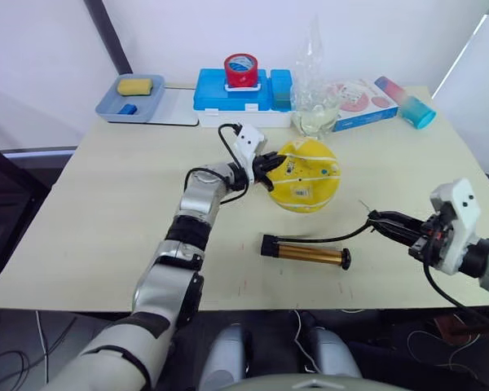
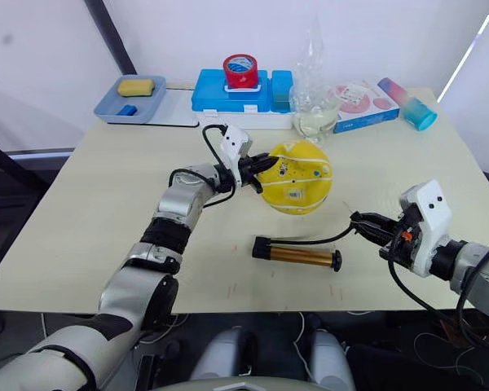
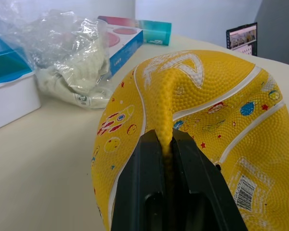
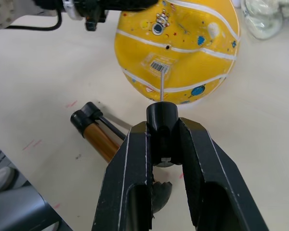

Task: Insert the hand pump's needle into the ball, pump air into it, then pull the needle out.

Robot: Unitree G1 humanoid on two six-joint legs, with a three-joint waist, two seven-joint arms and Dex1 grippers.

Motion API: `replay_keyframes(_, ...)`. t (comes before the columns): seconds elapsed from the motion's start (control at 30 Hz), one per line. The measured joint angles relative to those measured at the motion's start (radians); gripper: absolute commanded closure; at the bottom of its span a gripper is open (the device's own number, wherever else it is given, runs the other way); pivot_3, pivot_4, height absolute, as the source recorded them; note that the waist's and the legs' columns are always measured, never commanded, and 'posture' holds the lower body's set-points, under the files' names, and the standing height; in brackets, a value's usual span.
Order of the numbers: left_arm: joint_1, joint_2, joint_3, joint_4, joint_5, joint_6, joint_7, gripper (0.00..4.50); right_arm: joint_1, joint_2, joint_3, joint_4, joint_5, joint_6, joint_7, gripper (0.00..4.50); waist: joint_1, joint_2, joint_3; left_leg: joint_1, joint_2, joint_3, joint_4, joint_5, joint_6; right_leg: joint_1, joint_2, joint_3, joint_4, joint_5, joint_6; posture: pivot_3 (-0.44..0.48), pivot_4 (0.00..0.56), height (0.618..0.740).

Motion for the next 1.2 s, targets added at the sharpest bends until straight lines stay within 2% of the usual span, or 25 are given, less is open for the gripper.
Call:
replay_keyframes(0.27, 0.157, -0.044, -0.011, -0.309, 0.002, 0.184, 0.17, 4.47, -0.161, -0.021, 0.087, 0.042, 0.057, 0.104, -0.062, 4.23, 0.0, 0.0, 0.0, 0.001, 0.0, 0.0, 0.0, 0.0, 0.0, 0.0, 0.0, 0.0, 0.0, 0.0, 0.0, 0.0, 0.15, 0.737)
replay_keyframes(0.7, 0.231, -0.106, -0.061, -0.471, 0.035, 0.285, 0.339, 4.47, -0.48, 0.031, 0.281, 0.228, 0.01, 0.294, -0.16, 4.23, 0.001, 0.001, -0.001, 0.001, -0.001, 0.001, 0.001, 0.0, 0.0, 0.001, 0.0, 0.001, 0.001, 0.0, 0.0, 0.0, 0.15, 0.737)
replay_keyframes(0.8, 0.229, -0.116, -0.064, -0.474, 0.041, 0.286, 0.36, 4.47, -0.553, 0.075, 0.304, 0.281, -0.009, 0.351, -0.198, 4.23, 0.002, 0.0, -0.001, 0.001, -0.001, 0.0, 0.001, 0.0, 0.0, 0.001, 0.0, 0.0, 0.001, 0.0, 0.0, 0.0, 0.15, 0.737)
replay_keyframes(1.03, 0.22, -0.125, -0.069, -0.462, 0.041, 0.287, 0.377, 4.47, -0.795, 0.27, 0.322, 0.475, -0.03, 0.547, -0.289, 4.23, 0.001, 0.003, -0.003, 0.001, -0.001, 0.001, 0.002, 0.0, 0.0, 0.001, 0.0, 0.0, 0.002, 0.002, -0.001, 0.0, 0.15, 0.737)
replay_keyframes(1.2, 0.217, -0.125, -0.071, -0.456, 0.038, 0.287, 0.374, 4.47, -0.883, 0.378, 0.294, 0.574, -0.09, 0.65, -0.332, 4.23, 0.004, 0.003, -0.003, 0.0, -0.001, 0.001, 0.002, 0.001, 0.0, 0.001, 0.0, -0.001, 0.002, 0.002, -0.001, 0.0, 0.15, 0.737)
